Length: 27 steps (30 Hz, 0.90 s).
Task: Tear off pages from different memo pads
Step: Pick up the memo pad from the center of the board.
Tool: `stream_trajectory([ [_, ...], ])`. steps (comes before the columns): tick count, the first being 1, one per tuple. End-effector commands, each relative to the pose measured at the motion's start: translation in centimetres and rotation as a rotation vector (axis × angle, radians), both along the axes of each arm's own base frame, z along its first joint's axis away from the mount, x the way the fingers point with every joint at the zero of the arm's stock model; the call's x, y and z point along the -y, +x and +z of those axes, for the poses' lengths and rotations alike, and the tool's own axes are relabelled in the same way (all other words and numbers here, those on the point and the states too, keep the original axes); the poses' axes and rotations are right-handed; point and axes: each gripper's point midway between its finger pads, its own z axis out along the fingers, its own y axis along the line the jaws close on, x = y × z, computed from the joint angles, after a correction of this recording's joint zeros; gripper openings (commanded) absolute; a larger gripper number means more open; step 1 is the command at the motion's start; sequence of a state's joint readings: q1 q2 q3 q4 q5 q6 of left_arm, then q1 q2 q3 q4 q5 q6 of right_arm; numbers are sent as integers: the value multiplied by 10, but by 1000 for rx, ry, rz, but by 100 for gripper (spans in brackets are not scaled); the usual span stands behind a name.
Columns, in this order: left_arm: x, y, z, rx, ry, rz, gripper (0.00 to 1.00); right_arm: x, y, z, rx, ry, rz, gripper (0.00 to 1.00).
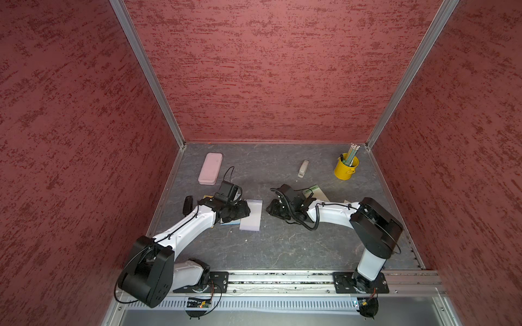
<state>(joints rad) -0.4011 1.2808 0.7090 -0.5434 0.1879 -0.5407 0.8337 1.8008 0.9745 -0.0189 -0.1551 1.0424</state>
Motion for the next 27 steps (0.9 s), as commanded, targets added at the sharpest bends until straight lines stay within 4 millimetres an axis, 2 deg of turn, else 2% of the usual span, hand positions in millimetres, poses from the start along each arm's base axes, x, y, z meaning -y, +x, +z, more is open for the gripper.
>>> stream_trajectory([
  [1,6,-1,-12,-35,-30,4,68,-24,3,8,-27,96,-57,38],
  [5,9,-3,-24,-63,-27,-3,66,-30,-6,-1,-65,93,-85,36],
  [8,3,-8,-36,-94,-6,6,63,-37,-10,-3,-72,91,-83,36],
  [13,7,-10,-44,-99,-45,8,56,-48,-10,-6,-89,116,-64,35],
  [17,9,-13,-47,-109,-83,10,48,-53,-8,6,-41,162,-35,32],
  [22,10,-15,-47,-112,-91,3,46,-61,-9,33,29,208,52,30],
  [27,10,-16,-47,-113,-94,2,44,-52,-14,32,11,200,42,29],
])
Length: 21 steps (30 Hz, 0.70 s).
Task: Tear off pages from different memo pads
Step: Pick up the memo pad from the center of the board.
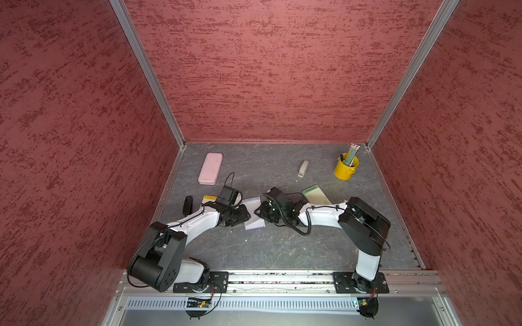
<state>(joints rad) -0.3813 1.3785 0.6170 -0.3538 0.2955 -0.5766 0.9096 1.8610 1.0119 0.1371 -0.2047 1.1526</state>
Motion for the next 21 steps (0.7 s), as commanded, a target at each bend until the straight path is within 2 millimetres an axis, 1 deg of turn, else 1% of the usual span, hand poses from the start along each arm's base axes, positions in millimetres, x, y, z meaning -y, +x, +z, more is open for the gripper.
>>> stream_trajectory([
  [1,-2,-15,-14,-62,5,-5,43,2,0,16,25,34,1,29],
  [4,-2,-16,-15,-61,1,-8,43,6,0,10,16,23,-7,27],
  [9,1,-15,-13,-60,-13,-16,41,4,1,0,-1,22,-6,24],
  [12,2,-14,-10,-53,-23,-15,40,7,3,-8,-15,23,-20,19],
  [13,4,-14,-8,-45,-33,-18,40,9,5,-10,-15,23,-26,15],
  [14,5,-12,-4,-34,-44,-15,40,13,7,-11,-16,23,-36,10],
  [16,7,-7,9,-2,-79,-11,41,19,13,-5,2,44,-46,1],
  [19,12,2,36,64,-168,-20,48,32,22,11,51,76,-50,0],
  [21,14,9,53,108,-226,-23,51,43,28,22,81,91,-59,0],
])
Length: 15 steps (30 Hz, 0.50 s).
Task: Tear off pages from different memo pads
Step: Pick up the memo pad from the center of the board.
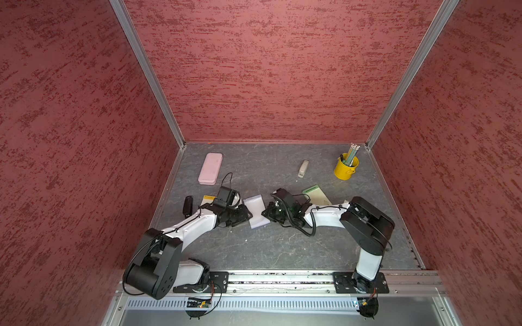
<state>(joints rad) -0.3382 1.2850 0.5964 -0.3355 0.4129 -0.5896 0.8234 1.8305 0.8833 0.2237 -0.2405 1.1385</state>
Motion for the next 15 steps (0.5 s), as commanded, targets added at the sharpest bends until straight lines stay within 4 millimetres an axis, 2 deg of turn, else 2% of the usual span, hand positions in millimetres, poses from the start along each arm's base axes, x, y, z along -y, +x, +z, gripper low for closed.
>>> stream_trajectory([
  [1,8,12,35,85,-122,-18,52,8,18,46,110,97,-11,0],
  [6,12,32,80,236,-269,-4,59,35,26,76,155,160,-22,0],
  [10,17,48,105,338,-387,31,83,54,31,104,199,207,-29,0],
  [15,30,65,125,410,-537,41,87,60,28,134,249,245,20,0],
])
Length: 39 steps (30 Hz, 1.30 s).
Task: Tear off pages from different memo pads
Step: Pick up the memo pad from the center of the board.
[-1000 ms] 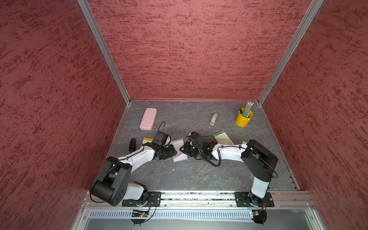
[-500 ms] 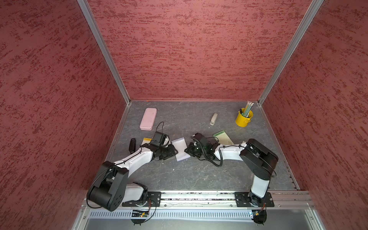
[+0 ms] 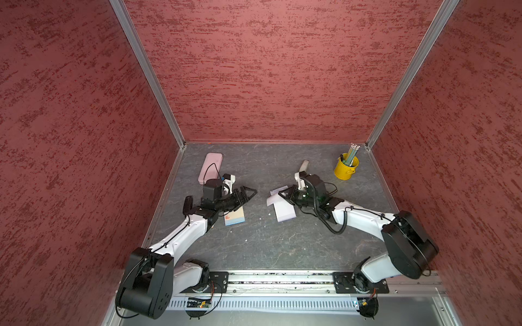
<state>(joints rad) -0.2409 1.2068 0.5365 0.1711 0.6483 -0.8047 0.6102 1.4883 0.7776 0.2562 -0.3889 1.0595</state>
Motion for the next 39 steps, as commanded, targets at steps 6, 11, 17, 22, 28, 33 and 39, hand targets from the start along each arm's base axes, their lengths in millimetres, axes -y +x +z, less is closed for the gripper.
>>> stream_trajectory([
  [6,34,17,38,184,-184,-45,88,-12,-16,58,119,92,147,0],
  [11,39,19,24,174,-190,-44,91,-17,-20,84,160,155,183,0],
  [17,53,22,32,205,-207,-59,96,-22,-26,97,170,203,213,0],
  [22,63,25,29,209,-222,-86,92,-25,-30,103,173,240,232,0],
  [28,65,29,23,203,-226,-94,88,-29,-34,112,171,299,252,0],
  [33,63,28,28,215,-240,-101,85,-29,-35,118,181,308,260,0],
  [39,60,28,36,232,-251,-108,80,-28,-39,108,156,302,268,0],
])
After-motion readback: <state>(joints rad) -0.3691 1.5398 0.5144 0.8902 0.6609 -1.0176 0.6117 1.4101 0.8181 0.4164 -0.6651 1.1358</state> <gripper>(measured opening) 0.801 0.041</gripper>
